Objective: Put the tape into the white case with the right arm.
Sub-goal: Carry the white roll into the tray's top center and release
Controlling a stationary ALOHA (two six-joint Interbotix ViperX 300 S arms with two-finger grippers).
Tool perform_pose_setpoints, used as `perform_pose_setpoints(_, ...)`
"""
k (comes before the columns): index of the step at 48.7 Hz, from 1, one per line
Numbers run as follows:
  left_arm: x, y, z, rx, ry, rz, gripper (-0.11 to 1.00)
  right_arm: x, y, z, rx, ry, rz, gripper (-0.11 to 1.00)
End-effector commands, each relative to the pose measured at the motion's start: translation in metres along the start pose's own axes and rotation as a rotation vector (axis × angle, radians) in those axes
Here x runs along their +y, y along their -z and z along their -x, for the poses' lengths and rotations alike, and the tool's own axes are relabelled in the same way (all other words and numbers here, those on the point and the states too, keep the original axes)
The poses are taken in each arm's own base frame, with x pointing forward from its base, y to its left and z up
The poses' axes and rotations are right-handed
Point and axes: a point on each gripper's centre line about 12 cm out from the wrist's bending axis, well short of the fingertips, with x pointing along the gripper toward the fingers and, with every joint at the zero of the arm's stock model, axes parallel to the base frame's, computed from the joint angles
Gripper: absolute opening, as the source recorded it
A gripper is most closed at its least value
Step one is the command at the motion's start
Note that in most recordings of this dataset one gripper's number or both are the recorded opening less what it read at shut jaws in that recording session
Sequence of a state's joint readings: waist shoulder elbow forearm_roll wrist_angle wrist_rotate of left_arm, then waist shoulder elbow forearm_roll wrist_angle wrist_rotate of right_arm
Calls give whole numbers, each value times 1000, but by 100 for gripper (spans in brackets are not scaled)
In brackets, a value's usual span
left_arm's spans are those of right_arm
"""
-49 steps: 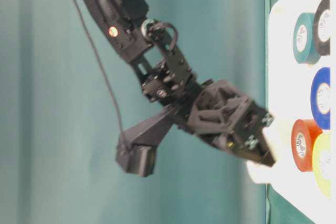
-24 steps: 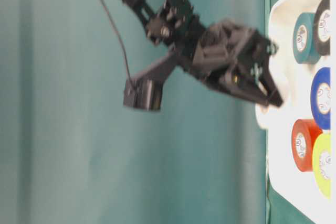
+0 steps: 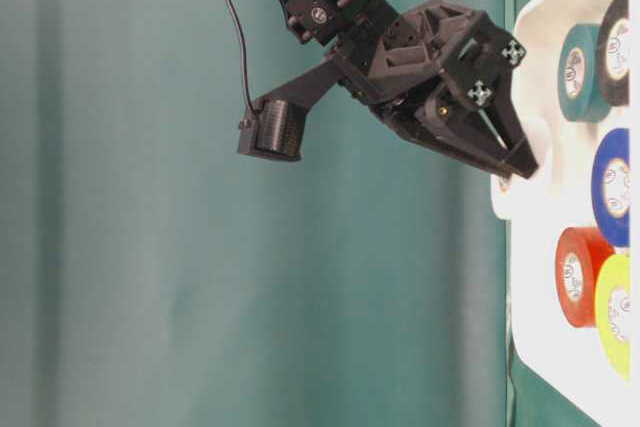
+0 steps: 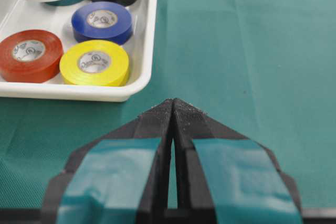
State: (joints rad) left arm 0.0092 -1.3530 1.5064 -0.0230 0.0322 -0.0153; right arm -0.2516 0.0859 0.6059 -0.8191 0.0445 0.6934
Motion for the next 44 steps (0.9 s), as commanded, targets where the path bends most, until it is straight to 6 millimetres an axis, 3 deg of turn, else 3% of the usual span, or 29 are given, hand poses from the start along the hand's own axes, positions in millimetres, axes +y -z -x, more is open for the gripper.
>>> perform_pose_setpoints(1,0,-5,-1,-11,-3,1,0,-3,-13,2,-39,0,2,0)
perform_pose_setpoints(21,0,-5,-1,-8,-1,0,0,-3,-11,-4,-24,5,1,3)
perform_pose_setpoints(27,0,-5,-1,-9,-1,0,0,-6,-10,-4,-11,20,-1,28)
perform_pose_setpoints(35,0,-5,-1,-9,-1,0,0,-7,-9,-4,2,29,1,77)
perform_pose_setpoints(44,0,-5,-1,-11,-3,-1,0,-6,-8,-4,4,29,0,76)
